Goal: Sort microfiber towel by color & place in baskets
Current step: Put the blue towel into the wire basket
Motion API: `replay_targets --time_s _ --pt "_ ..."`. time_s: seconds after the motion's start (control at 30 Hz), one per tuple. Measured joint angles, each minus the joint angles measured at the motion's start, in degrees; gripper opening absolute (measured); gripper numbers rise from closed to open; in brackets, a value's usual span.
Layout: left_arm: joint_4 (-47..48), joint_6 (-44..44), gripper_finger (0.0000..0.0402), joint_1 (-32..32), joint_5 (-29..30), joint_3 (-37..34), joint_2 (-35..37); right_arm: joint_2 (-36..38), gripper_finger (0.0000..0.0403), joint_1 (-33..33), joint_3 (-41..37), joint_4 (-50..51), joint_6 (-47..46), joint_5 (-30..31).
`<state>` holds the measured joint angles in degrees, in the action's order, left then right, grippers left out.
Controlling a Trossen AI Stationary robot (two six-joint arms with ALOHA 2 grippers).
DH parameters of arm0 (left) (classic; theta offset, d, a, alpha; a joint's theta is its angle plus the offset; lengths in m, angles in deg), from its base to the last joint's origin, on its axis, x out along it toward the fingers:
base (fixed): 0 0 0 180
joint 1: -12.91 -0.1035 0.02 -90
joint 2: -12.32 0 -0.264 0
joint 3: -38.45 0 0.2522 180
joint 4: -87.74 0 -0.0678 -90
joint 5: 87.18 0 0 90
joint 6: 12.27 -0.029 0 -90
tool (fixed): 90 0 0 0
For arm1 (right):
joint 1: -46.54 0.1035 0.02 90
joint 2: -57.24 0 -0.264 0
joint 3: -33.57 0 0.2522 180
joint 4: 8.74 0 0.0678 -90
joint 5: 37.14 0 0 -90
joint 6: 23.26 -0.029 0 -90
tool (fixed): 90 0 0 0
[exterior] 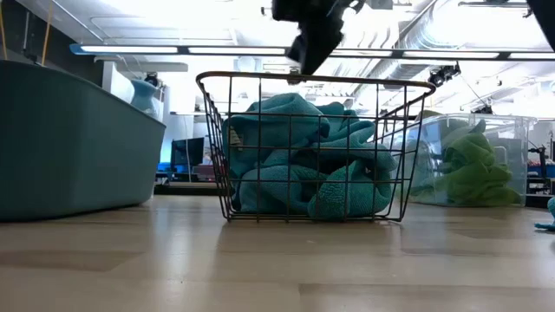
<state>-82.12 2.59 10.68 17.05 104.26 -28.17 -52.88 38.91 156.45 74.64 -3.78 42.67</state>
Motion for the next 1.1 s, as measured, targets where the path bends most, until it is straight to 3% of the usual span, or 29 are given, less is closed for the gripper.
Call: replay_targets --time_s 0.13,0.27,0.4,0.53,0.67,0.8,1.0,1.1 --pt "0.0 0.0 0.0225 0.0 0.1 0.0 0.0 8.5 0.0 -1.1 -9.7 -2.4 -2.7 -0.7" --pt "0.0 0.0 0.0225 0.0 1.3 0.0 -0.1 20.8 0.0 -1.4 -24.7 -9.5 -11.5 -0.4" --pt "-0.1 0.0 0.0225 0.0 2.1 0.0 -0.4 33.1 0.0 1.9 -38.9 -15.1 -22.1 -2.3" --pt "-0.1 0.0 0.0225 0.0 2.2 0.0 -0.5 42.2 0.0 7.1 -47.7 -18.0 -33.9 -7.3" --pt "0.0 0.1 0.0225 0.0 2.9 0.0 -0.8 47.3 0.0 11.2 -52.1 -24.4 -43.5 -11.3" --pt "-0.1 0.1 0.0225 0.0 2.9 0.0 -1.1 48.7 0.0 12.7 -53.8 -32.6 -44.7 -9.7" --pt "-0.1 1.5 0.0225 0.0 2.9 0.0 -1.1 48.5 0.0002 10.3 -53.8 -42.0 -46.9 -7.8" --pt "0.0 1.6 0.0225 0.0 2.9 0.0 -1.1 48.5 0.0027 8.2 -53.7 -45.1 -48.2 -8.8"
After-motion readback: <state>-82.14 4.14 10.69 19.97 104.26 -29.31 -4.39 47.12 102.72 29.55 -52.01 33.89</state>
